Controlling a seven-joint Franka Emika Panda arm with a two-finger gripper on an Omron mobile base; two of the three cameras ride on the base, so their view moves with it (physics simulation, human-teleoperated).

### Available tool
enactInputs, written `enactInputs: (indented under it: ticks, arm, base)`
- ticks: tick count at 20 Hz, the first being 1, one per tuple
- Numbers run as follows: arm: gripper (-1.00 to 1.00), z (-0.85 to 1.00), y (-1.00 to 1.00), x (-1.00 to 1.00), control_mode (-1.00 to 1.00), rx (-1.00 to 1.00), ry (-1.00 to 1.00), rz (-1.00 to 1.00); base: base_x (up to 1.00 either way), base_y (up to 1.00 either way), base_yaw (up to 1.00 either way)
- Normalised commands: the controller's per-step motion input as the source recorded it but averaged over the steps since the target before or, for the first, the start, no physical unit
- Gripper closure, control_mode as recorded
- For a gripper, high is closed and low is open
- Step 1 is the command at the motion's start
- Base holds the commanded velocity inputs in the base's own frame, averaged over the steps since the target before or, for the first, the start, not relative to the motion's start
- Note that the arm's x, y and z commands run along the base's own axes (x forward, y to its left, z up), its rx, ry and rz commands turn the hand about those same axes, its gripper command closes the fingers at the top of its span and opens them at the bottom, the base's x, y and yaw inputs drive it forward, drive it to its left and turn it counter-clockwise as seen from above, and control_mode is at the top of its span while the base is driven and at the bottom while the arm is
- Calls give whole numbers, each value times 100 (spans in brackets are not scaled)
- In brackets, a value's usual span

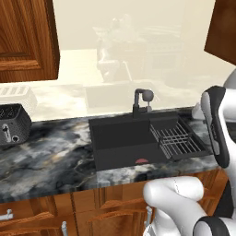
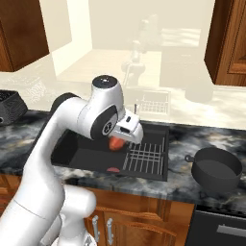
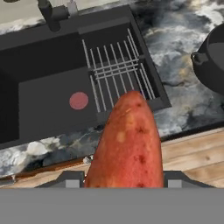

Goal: Dump the sweet potato from the pot into the sink. Then turn on the water and wash the sweet potato. Then turn off the water and put the sweet potato back in the pot.

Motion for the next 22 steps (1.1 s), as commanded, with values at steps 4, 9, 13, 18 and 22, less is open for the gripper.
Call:
enactInputs:
  ticks: [4,9,13,18,22]
  arm:
    - [100,-8,-97,36,-100,0,0,-1]
    - [100,-32,-82,38,-100,0,0,-4]
    - [100,-41,-88,32,-100,0,0,-9]
    - [100,-38,-84,37,-100,0,1,-10]
    - [100,-27,-83,30,-100,2,8,-7]
  base:
    - [0,0,0]
    - [0,0,0]
    - [0,0,0]
    - [0,0,0]
    - [0,0,0]
